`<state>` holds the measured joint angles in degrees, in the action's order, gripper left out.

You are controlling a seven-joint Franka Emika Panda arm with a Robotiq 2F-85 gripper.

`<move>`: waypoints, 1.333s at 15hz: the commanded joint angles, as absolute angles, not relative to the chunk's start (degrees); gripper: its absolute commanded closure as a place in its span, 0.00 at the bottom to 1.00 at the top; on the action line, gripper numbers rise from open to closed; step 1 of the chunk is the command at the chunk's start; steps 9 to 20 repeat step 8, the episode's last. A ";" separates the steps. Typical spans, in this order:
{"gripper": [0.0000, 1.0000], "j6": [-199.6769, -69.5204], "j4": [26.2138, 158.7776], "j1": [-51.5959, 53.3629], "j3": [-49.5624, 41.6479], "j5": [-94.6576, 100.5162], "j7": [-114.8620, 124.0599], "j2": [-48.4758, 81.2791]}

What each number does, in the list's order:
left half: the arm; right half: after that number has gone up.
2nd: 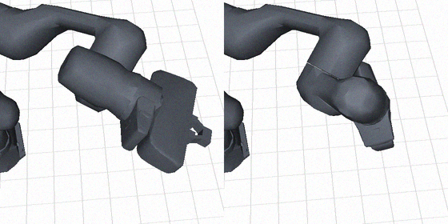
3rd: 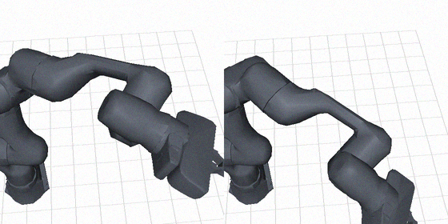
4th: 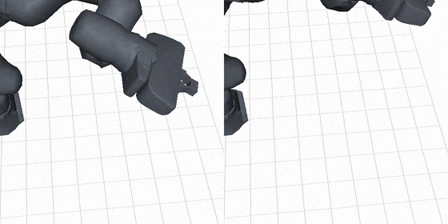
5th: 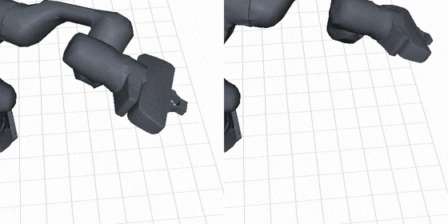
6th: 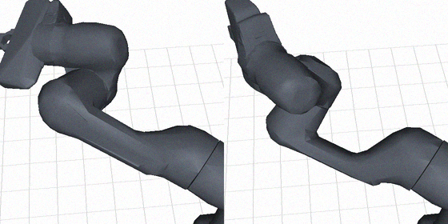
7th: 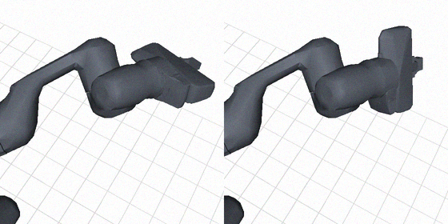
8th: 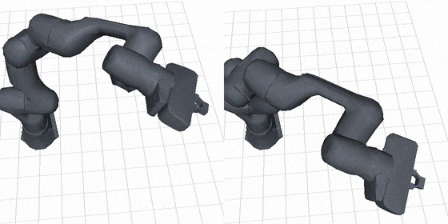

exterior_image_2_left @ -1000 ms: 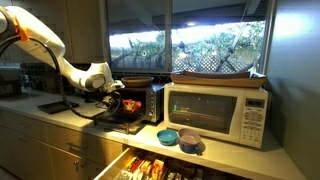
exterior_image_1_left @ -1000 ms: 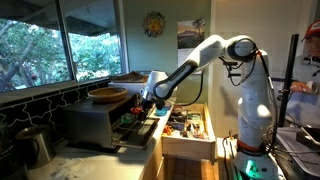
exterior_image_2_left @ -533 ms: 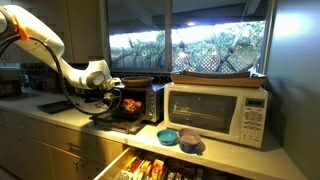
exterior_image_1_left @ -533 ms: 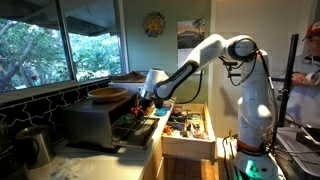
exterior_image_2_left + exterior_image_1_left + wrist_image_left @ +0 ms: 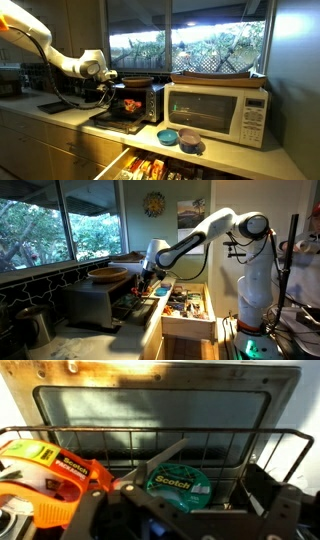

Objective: Pull out the oven tray fully

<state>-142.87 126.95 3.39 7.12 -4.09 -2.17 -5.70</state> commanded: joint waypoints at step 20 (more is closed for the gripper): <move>0.00 -140.92 130.11 7.59 2.33 -13.48 -13.61 -19.60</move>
